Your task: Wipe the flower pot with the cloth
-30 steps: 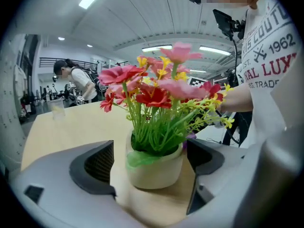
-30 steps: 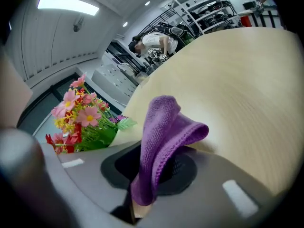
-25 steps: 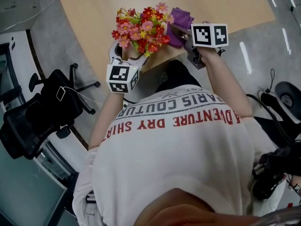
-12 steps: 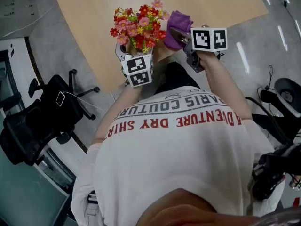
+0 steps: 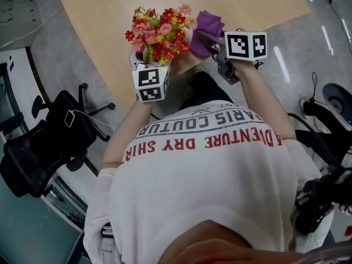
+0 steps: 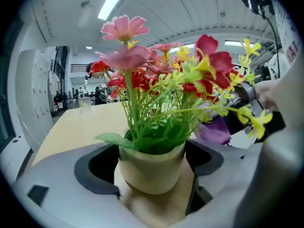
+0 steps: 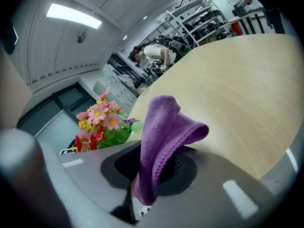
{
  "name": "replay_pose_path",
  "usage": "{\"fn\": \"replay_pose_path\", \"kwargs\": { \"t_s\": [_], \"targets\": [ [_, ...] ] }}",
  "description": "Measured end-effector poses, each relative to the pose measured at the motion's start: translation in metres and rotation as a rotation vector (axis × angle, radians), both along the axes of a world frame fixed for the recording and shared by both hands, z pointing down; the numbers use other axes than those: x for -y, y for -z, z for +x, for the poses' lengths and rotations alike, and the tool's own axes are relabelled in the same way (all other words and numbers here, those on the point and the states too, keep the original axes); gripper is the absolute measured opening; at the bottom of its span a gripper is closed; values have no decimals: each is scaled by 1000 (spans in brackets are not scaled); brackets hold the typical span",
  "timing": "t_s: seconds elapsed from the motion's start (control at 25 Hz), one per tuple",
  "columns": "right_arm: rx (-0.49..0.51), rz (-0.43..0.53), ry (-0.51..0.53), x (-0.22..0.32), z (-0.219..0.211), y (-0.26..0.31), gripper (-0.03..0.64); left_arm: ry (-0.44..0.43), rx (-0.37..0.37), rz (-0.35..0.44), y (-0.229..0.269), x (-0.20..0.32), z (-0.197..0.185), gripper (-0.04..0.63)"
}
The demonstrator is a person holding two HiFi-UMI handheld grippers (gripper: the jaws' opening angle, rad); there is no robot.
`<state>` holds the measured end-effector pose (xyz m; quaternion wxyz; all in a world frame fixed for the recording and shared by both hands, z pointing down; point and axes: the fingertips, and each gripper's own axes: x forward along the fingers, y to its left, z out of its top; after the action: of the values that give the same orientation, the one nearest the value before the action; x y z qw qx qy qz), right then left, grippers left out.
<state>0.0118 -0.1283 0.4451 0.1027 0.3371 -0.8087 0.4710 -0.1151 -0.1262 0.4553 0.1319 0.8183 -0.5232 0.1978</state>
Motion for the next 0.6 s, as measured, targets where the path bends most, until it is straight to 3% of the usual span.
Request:
{"fn": "replay_pose_path", "kwargs": {
  "t_s": [0.32,0.6],
  "targets": [
    [40,-1,71,6,-12,4,46,-344,6,-17,-1,-3,-5,451],
    [117,-18,172,-1,-46,8,46,-550,15,-38,-5,-9,-20,451]
  ]
}}
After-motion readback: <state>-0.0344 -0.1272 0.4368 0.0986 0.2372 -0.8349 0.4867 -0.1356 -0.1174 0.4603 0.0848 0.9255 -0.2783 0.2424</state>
